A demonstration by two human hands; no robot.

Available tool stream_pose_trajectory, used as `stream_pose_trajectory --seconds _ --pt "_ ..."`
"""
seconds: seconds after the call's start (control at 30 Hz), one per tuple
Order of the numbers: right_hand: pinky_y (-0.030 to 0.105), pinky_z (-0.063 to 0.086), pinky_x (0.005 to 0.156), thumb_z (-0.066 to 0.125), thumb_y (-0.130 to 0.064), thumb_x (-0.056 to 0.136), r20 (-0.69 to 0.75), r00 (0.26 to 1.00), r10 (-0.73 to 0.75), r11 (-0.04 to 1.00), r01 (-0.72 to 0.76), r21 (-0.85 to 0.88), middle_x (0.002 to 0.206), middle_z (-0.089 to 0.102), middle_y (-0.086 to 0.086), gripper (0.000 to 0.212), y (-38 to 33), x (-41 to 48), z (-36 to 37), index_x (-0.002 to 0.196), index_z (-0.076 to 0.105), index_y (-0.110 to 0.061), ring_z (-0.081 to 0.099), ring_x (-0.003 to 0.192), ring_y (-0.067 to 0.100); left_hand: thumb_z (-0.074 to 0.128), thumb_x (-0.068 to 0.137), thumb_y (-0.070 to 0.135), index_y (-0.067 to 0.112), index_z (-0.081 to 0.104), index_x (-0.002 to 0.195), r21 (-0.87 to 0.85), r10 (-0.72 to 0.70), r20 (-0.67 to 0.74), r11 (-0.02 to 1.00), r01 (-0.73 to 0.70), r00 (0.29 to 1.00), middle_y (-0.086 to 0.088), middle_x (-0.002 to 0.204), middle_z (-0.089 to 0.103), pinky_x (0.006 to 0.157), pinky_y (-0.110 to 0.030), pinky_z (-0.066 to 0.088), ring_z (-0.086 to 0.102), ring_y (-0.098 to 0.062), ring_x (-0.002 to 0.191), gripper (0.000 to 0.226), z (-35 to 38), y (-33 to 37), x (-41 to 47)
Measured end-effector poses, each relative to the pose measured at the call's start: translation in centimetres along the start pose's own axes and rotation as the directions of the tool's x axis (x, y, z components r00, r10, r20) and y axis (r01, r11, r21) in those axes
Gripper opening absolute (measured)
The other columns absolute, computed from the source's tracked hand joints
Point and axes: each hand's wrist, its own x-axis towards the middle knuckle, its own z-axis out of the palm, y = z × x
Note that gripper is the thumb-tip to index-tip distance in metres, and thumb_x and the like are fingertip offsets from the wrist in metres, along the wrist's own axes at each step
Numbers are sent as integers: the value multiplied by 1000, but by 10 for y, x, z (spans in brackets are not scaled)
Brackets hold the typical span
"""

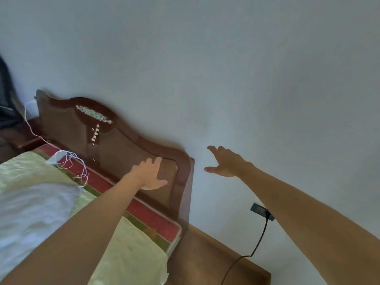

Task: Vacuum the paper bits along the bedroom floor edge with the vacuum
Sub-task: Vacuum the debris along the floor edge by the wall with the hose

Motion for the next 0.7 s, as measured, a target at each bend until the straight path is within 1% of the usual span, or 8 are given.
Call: stream_pose_trajectory --seconds 0.1,0.23,0.33,0.4,0.47,0.57,0.63,0.7 --pt "46 48 94 57 -60 90 -35 996 -80 997 79 -15 138 45 12 83 -55 0 -26 154 17 -25 50 122 33 54 87 65 16 6 156 6 -78 -45 997 79 996 -18 149 35 107 -53 40 41 -37 135 97 -18 -48 -47" --pt "43 46 92 57 -59 90 -62 979 -196 981 195 -11 136 45 9 82 -128 2 -49 154 18 -27 49 122 32 55 87 63 17 8 155 -12 -209 -92 978 209 974 -17 145 39 106 -53 41 44 -36 131 95 -36 -114 -108" --pt "44 46 96 57 -60 89 -70 956 -284 959 284 -14 139 45 9 83 -181 8 -60 155 17 -28 49 125 31 56 87 63 18 9 155 -36 -308 -121 951 306 944 -16 149 37 108 -50 40 41 -34 136 94 -44 -158 -155" --pt "46 45 99 58 -59 90 -76 933 -351 936 351 -13 140 45 10 84 -218 14 -67 155 18 -27 48 127 32 58 86 64 20 13 154 -61 -373 -144 928 368 917 -14 149 37 105 -49 41 44 -34 134 92 -48 -185 -187" --pt "47 44 101 58 -58 90 -71 903 -424 906 423 -29 143 44 11 84 -259 21 -72 156 16 -26 47 129 33 56 87 64 22 10 155 -70 -438 -144 899 432 887 -15 148 37 104 -49 40 45 -35 131 93 -49 -211 -220" --pt "49 42 104 58 -60 89 -55 843 -536 844 534 -48 148 40 12 88 -325 31 -73 157 14 -25 43 134 35 55 90 62 20 2 157 -72 -566 -118 824 562 816 -15 154 31 108 -51 38 40 -36 136 95 -46 -250 -269" --pt "49 44 103 60 -59 89 -48 786 -616 787 614 -51 146 42 14 88 -372 37 -71 156 14 -24 45 133 37 56 90 61 20 2 158 -89 -640 -114 769 633 760 -15 153 33 107 -51 39 41 -35 135 95 -42 -273 -304" --pt "47 46 98 61 -58 89 -43 713 -700 714 697 -63 141 46 14 87 -419 39 -67 156 17 -23 50 126 36 56 89 61 20 3 157 -100 -706 -112 708 699 699 -15 150 36 106 -50 40 43 -35 133 95 -37 -292 -339"
